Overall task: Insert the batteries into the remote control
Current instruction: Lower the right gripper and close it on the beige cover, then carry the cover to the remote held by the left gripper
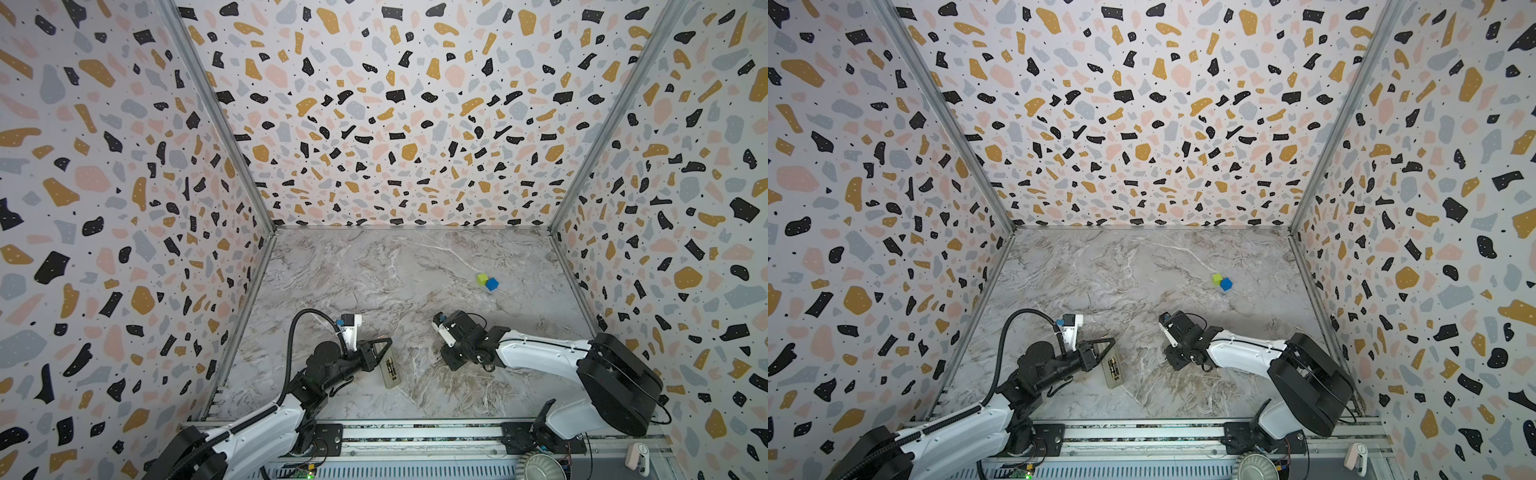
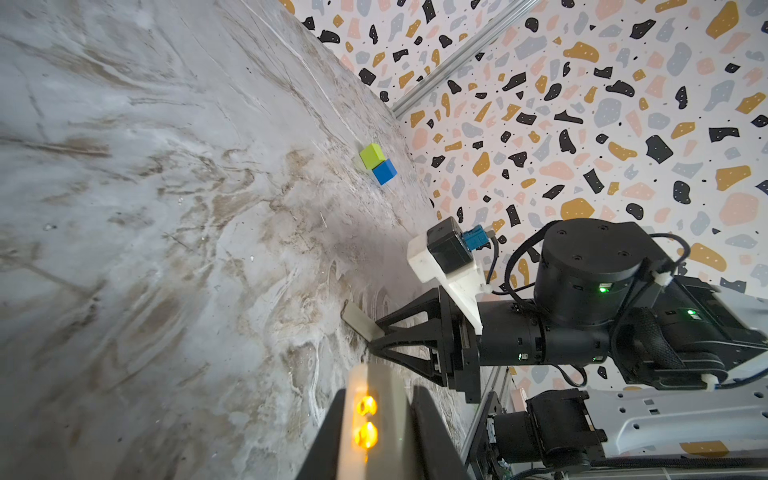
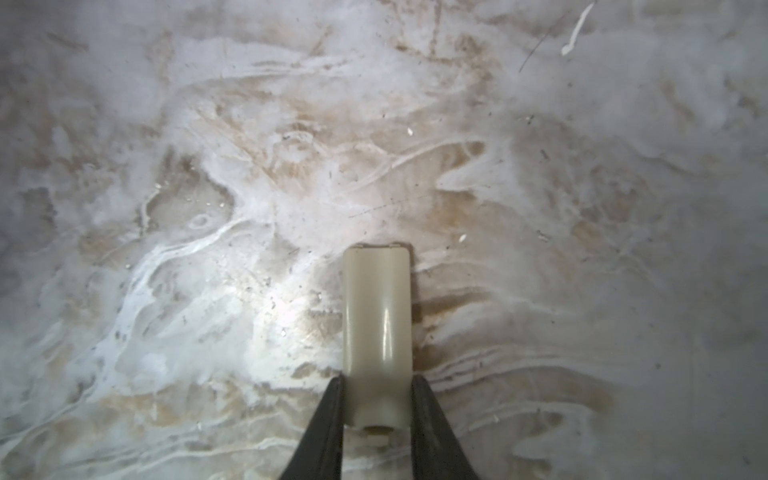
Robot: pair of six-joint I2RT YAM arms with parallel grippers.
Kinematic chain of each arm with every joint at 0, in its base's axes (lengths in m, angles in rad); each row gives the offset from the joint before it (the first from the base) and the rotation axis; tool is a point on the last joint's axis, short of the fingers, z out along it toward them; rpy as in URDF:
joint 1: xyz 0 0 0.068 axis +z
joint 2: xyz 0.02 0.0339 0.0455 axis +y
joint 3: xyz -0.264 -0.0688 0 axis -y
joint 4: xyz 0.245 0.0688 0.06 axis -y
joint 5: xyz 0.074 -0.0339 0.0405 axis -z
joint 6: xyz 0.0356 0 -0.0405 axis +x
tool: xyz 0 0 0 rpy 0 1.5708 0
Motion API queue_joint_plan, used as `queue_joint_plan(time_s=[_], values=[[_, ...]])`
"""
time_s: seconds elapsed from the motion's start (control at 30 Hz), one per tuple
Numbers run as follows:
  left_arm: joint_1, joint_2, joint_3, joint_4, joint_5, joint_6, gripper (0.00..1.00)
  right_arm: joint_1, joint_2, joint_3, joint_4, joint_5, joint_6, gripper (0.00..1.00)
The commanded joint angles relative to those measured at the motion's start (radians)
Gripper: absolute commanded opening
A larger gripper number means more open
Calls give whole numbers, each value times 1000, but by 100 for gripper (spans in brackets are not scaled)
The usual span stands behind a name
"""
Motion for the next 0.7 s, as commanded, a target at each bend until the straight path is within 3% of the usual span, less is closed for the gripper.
queue_joint_plan(time_s=[0.0,0.37,0.67], values=[[-2,-3,25,81,-26,-10,0,41,-75,1,5,22,-22,16],[-2,12,28,115,-87,-41,0,201,-265,54,2,91,26,11],[-2,24,27,140,-124,-55,0,276,-264,72,128,-6,73,10]])
